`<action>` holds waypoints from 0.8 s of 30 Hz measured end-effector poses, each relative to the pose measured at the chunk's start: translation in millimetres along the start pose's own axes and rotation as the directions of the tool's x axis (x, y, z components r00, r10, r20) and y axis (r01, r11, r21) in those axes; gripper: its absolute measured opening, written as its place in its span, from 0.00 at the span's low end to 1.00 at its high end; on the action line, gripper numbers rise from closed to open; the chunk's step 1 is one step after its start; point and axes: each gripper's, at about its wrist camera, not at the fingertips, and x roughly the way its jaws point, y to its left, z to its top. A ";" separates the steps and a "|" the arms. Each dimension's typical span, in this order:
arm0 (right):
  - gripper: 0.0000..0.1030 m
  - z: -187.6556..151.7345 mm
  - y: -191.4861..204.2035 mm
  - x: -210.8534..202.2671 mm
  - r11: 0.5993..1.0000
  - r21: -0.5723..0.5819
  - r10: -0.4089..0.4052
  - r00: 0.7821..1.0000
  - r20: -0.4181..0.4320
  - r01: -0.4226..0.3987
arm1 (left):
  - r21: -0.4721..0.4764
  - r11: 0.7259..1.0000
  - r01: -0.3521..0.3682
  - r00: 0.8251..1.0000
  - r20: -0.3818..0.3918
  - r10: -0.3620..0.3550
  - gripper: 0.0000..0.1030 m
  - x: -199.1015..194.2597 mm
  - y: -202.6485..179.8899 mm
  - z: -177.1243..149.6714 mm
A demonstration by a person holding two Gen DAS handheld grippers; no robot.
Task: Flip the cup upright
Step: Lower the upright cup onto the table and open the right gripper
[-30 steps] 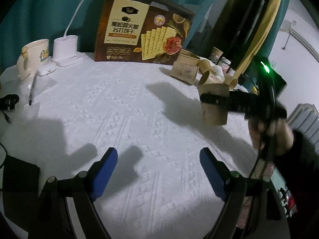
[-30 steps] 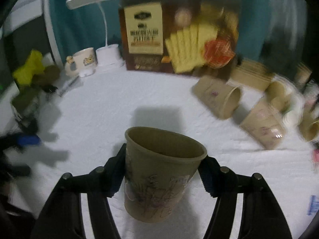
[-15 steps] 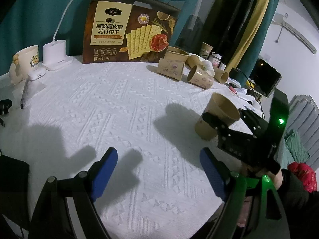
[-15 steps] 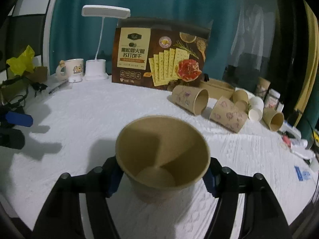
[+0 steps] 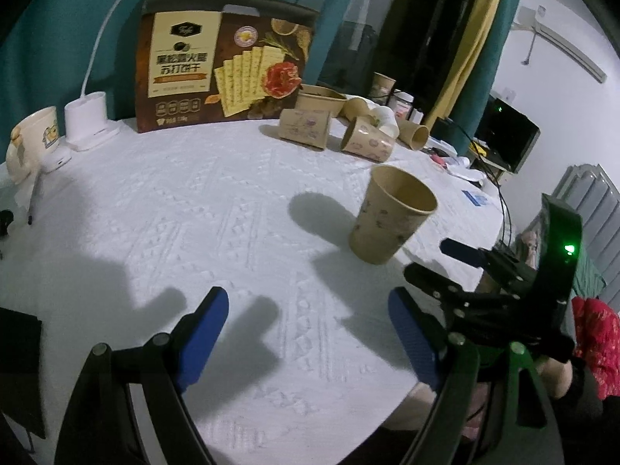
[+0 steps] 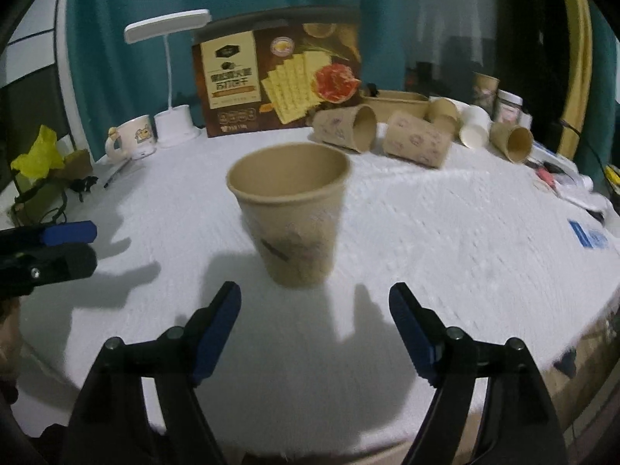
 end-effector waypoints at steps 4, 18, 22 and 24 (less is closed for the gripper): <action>0.75 -8.2 -12.0 -18.7 0.999 0.033 -0.032 0.999 -0.017 0.033 | 0.025 1.000 0.006 1.000 0.001 -0.006 0.82 3.1 -13.2 0.5; 0.75 1.2 -59.7 -74.2 0.984 0.151 -0.091 0.996 -0.004 0.091 | 0.162 0.987 -0.019 0.998 0.055 0.010 0.82 -2.4 -64.3 8.6; 0.75 9.3 -69.6 -90.7 0.981 0.156 -0.123 0.992 0.024 0.118 | 0.189 0.982 -0.021 0.996 0.088 0.004 0.82 -8.9 -74.3 17.7; 0.75 13.9 -72.6 -99.3 0.979 0.155 -0.139 0.990 0.040 0.131 | 0.203 0.979 -0.026 0.994 0.111 0.004 0.82 -14.0 -80.2 23.0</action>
